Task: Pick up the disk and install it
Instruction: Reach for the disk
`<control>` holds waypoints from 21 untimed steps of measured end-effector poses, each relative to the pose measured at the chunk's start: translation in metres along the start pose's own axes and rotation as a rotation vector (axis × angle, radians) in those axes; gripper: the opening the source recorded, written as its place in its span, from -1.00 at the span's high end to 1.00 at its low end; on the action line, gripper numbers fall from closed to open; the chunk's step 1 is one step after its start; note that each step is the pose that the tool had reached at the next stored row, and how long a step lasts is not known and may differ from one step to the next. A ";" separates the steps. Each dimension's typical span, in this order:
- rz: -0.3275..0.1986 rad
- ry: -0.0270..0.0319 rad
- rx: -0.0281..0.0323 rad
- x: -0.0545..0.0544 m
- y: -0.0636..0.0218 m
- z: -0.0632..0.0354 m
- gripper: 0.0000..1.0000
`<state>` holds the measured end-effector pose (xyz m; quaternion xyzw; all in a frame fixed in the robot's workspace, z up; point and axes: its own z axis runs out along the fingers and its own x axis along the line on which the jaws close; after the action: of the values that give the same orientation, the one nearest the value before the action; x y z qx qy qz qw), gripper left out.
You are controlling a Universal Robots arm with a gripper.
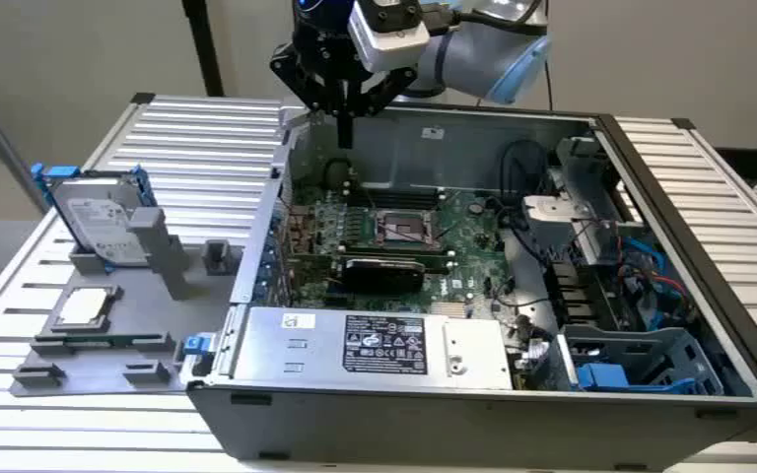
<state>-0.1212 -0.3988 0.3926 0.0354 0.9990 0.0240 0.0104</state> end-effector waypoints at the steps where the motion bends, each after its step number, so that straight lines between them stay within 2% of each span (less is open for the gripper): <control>1: 0.000 0.0000 0.0000 0.000 0.0000 0.0000 1.00; 11: 0.000 0.0000 0.0000 0.001 -0.0001 0.0000 1.00; 21: 0.000 0.0000 0.0001 0.044 -0.0031 -0.0010 1.00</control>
<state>-0.1655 -0.3988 0.3926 0.0354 0.9990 0.0240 0.0104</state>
